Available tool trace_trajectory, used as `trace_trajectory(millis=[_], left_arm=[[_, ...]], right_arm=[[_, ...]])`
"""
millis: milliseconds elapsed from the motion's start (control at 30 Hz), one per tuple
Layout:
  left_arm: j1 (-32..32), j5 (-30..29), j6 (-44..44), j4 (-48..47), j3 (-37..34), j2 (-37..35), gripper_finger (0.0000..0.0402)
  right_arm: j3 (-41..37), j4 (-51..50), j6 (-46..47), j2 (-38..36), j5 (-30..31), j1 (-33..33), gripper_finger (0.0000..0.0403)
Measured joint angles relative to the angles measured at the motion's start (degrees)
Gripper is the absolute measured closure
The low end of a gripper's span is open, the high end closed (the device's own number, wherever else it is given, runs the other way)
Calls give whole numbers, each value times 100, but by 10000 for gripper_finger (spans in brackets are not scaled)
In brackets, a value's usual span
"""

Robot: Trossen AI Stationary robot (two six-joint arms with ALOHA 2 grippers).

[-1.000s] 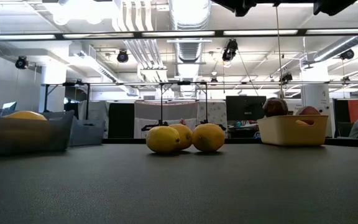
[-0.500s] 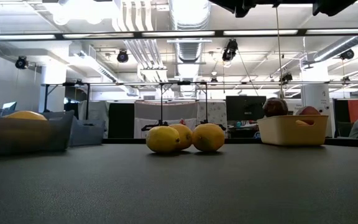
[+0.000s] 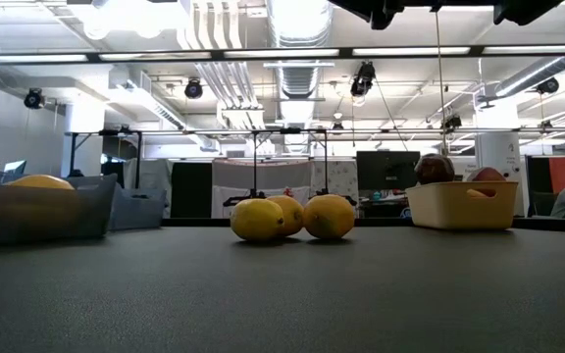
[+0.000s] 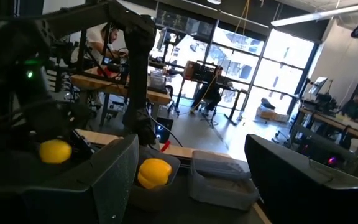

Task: Sort produce into baskets
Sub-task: Put the lemon into the top black bin

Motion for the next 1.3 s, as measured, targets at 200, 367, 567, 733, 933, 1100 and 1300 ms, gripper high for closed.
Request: trace_trajectory(millis=[200, 367, 567, 733, 933, 1100, 1300], left_arm=[[1116, -1190, 1292, -1383, 783, -91, 191], [2828, -1888, 2665, -1381, 603, -340, 192], [5140, -3122, 4340, -1382, -58, -606, 193], [7533, -3427, 5432, -752, -417, -760, 193], [9724, -2795, 6430, 438, -700, -749, 190], [10481, -2164, 6866, 1089, -715, -751, 189], [10751, -1829, 6925, 1478, -704, -644, 188]], right_arm=[[0, -5, 95, 2, -1, 0, 117], [0, -112, 81, 2, -4, 0, 117], [0, -188, -12, 4, -4, 0, 117], [0, -323, -75, 4, -4, 0, 117], [0, -325, -70, 4, -6, 0, 117], [0, -323, -72, 4, -4, 0, 117], [0, -378, -72, 4, -4, 0, 117]])
